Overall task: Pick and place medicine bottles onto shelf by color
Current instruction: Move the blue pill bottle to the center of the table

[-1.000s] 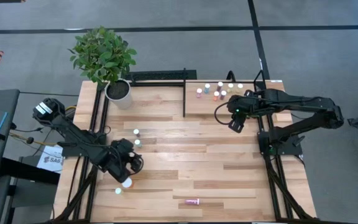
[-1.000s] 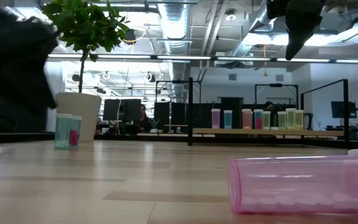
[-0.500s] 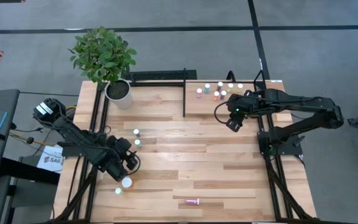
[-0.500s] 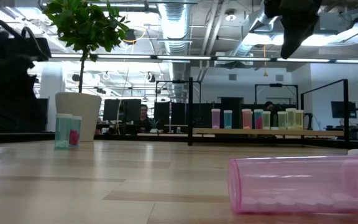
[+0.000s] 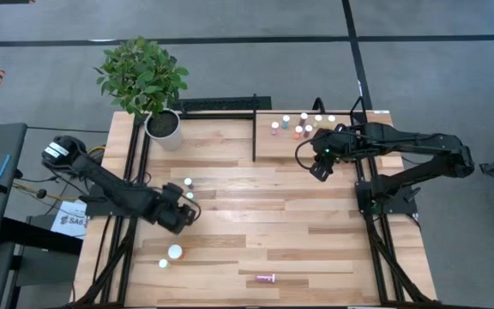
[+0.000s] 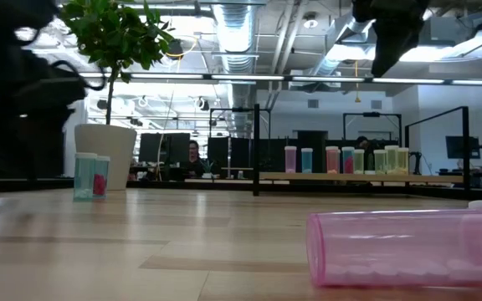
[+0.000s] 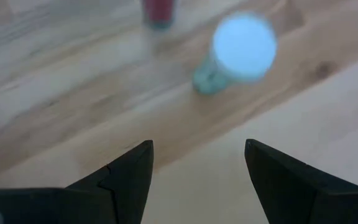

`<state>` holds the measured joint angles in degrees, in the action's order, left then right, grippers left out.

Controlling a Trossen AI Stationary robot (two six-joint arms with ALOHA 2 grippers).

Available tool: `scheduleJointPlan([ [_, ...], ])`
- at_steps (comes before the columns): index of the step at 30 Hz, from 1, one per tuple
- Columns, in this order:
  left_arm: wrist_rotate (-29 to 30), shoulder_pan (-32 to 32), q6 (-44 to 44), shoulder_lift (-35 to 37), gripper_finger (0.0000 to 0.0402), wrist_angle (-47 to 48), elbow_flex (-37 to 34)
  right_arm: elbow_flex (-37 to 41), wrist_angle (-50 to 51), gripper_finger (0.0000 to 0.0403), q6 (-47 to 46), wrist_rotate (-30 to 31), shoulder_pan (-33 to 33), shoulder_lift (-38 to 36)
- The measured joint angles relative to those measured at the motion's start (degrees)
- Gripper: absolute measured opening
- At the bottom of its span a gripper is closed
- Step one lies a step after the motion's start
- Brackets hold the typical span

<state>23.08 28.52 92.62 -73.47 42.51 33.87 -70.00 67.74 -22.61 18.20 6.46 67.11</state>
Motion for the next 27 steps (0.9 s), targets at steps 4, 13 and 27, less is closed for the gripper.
scheduleJointPlan([
  [4,-0.3,-5.5,-1.8,0.0,0.0240,0.0,2.0,0.0,-0.7,0.0154,0.0,0.0,0.0,0.0],
  [13,-4.6,-14.8,-6.5,0.0,0.0240,0.0,3.7,0.0,-0.6,0.0153,0.1,-0.1,0.0,0.0],
  [27,-6.3,-18.6,-10.5,0.0,0.0223,-4.3,3.7,0.0,-0.6,0.0154,0.1,-0.2,0.0,0.0],
])
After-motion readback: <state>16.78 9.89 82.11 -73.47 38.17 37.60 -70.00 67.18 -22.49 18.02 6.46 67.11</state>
